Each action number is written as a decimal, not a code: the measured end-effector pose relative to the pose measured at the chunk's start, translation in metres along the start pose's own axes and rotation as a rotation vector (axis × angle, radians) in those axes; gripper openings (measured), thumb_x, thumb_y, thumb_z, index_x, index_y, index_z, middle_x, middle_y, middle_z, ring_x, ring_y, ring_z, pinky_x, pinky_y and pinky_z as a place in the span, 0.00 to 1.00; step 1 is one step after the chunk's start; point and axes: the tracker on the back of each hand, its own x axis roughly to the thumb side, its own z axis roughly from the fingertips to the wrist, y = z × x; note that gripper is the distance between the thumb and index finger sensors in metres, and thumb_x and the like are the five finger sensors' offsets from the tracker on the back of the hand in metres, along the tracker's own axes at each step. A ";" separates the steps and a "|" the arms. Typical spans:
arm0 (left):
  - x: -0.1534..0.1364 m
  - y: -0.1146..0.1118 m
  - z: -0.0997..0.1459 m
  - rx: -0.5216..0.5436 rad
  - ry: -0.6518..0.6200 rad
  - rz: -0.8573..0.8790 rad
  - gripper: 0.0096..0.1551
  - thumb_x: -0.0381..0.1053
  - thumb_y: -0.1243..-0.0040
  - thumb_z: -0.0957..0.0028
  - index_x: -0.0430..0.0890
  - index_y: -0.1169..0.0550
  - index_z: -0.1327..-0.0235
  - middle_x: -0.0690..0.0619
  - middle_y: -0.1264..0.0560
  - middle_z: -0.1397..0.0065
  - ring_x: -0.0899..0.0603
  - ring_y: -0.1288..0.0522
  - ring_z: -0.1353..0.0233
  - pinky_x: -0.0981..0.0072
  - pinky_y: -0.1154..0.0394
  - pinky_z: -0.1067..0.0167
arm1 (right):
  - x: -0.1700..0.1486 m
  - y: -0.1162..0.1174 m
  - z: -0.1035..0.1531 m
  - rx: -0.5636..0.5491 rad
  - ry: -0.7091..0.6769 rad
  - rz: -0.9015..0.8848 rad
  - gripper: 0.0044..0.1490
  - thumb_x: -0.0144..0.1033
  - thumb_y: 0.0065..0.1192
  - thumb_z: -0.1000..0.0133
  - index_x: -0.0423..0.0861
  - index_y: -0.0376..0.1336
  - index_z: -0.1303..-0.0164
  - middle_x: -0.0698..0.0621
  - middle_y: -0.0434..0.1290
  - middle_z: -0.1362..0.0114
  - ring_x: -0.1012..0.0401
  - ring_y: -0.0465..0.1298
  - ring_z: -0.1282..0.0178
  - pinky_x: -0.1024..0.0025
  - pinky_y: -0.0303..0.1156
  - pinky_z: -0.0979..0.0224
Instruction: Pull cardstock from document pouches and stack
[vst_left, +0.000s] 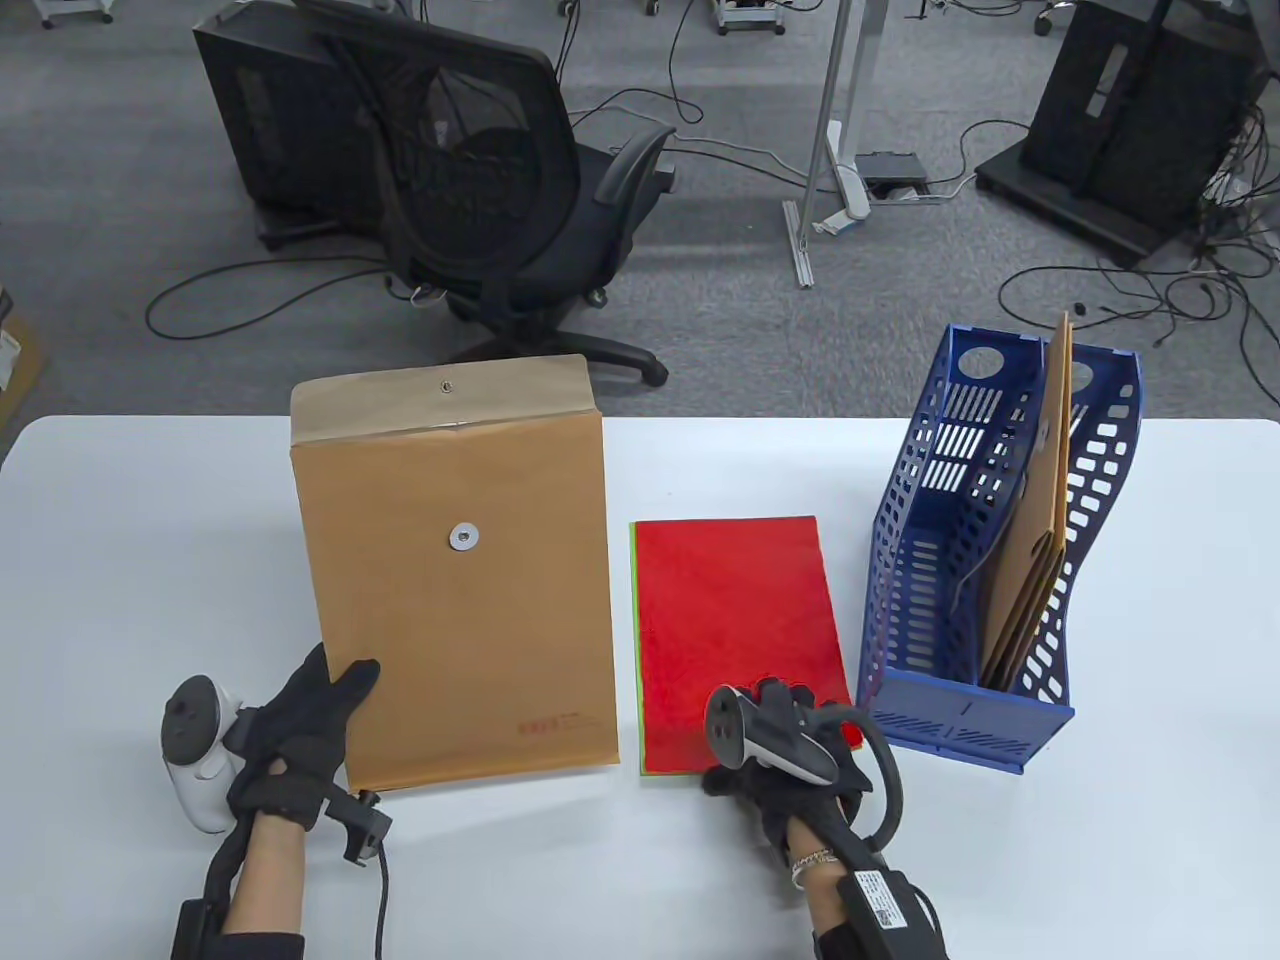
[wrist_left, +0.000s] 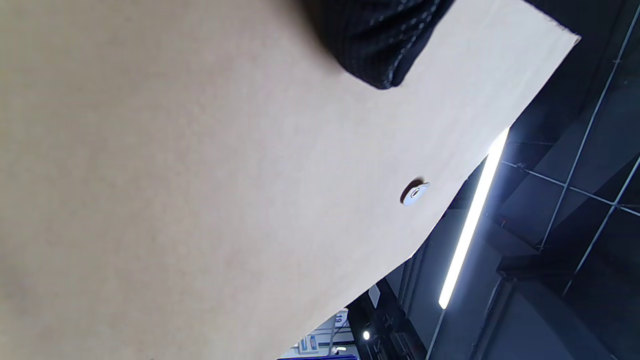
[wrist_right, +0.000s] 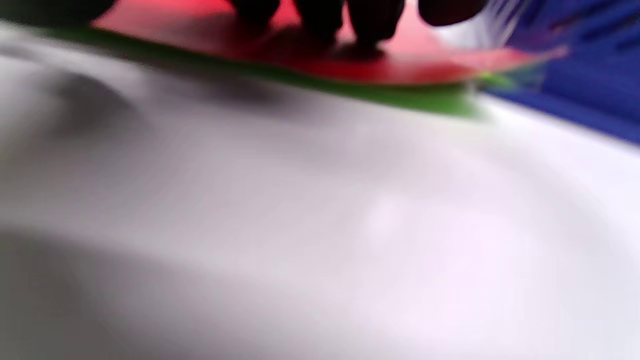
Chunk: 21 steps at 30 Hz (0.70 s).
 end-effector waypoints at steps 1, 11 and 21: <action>0.000 0.000 0.000 -0.001 0.005 -0.002 0.26 0.52 0.38 0.46 0.55 0.26 0.33 0.54 0.15 0.38 0.48 0.14 0.43 0.56 0.20 0.46 | -0.002 0.000 0.002 -0.025 -0.001 -0.037 0.59 0.69 0.46 0.52 0.50 0.47 0.12 0.40 0.49 0.11 0.40 0.53 0.14 0.36 0.53 0.20; -0.002 0.001 0.000 0.009 0.036 0.007 0.27 0.52 0.39 0.46 0.54 0.26 0.32 0.53 0.15 0.39 0.48 0.14 0.44 0.56 0.20 0.47 | -0.014 -0.063 0.076 -0.540 -0.068 -0.248 0.52 0.61 0.51 0.44 0.53 0.43 0.12 0.48 0.39 0.09 0.48 0.33 0.13 0.43 0.35 0.17; 0.006 0.014 -0.006 0.024 0.114 -0.043 0.29 0.52 0.38 0.45 0.57 0.29 0.29 0.53 0.15 0.41 0.47 0.14 0.47 0.57 0.20 0.51 | 0.010 -0.045 0.104 -0.480 -0.099 -0.275 0.55 0.61 0.51 0.43 0.55 0.34 0.12 0.49 0.28 0.11 0.49 0.22 0.18 0.44 0.26 0.20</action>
